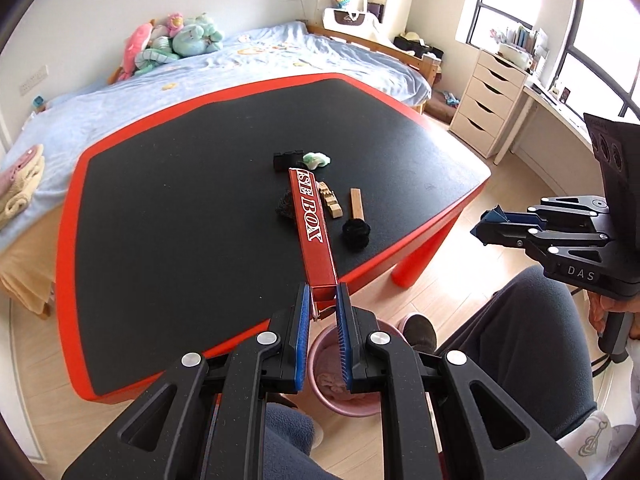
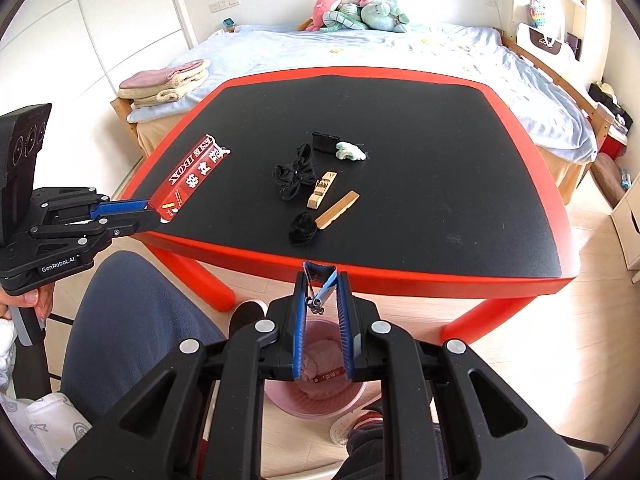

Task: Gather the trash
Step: 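Carry the red strip and blue cup over the wastebasket and release both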

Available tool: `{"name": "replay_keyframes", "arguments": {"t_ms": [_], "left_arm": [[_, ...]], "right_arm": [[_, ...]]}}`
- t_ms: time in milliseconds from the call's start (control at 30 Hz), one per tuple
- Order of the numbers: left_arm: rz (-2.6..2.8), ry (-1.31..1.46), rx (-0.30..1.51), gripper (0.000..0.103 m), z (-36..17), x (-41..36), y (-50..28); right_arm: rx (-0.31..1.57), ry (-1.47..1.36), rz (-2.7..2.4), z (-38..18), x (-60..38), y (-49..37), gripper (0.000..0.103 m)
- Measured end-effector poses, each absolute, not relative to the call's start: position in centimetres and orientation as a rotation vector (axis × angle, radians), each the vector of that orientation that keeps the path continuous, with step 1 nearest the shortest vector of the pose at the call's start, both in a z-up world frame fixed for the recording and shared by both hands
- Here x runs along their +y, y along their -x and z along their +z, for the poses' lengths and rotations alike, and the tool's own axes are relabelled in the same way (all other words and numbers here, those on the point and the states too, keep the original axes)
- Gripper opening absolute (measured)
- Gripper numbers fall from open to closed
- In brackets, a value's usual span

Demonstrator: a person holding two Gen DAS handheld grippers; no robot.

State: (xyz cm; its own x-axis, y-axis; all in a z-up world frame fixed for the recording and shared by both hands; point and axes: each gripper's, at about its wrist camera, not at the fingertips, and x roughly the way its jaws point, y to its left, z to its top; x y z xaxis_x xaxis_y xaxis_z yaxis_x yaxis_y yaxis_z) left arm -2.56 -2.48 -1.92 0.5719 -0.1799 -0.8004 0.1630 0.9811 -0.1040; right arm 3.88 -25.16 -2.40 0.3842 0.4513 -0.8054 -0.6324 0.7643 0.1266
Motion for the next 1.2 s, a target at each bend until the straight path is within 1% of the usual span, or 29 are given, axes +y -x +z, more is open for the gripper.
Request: {"name": "replay_keyframes", "arguments": {"t_ms": [567, 1033, 1133, 1167, 1200], "left_arm": [[-0.329, -0.026, 0.992, 0.013, -3.6, -5.8, 5.9], [-0.355, -0.029, 1.007, 0.013, -3.8, -6.3, 5.8], [-0.361, -0.027, 0.995, 0.018, -3.8, -6.2, 5.8], [-0.363, -0.025, 0.996, 0.028, -3.9, -6.2, 5.7], [-0.364, -0.018, 0.993, 0.048, -3.8, -6.1, 5.7]], "right_arm": [[0.994, 0.210, 0.717, -4.3, -25.9, -0.1, 0.014], [0.998, 0.198, 0.735, -4.6, -26.0, 0.1, 0.014], [1.002, 0.192, 0.738, -4.7, -26.0, 0.1, 0.017], [1.003, 0.195, 0.733, -4.8, -26.1, 0.0, 0.020], [1.001, 0.195, 0.727, -4.9, -26.2, 0.0, 0.038]]}}
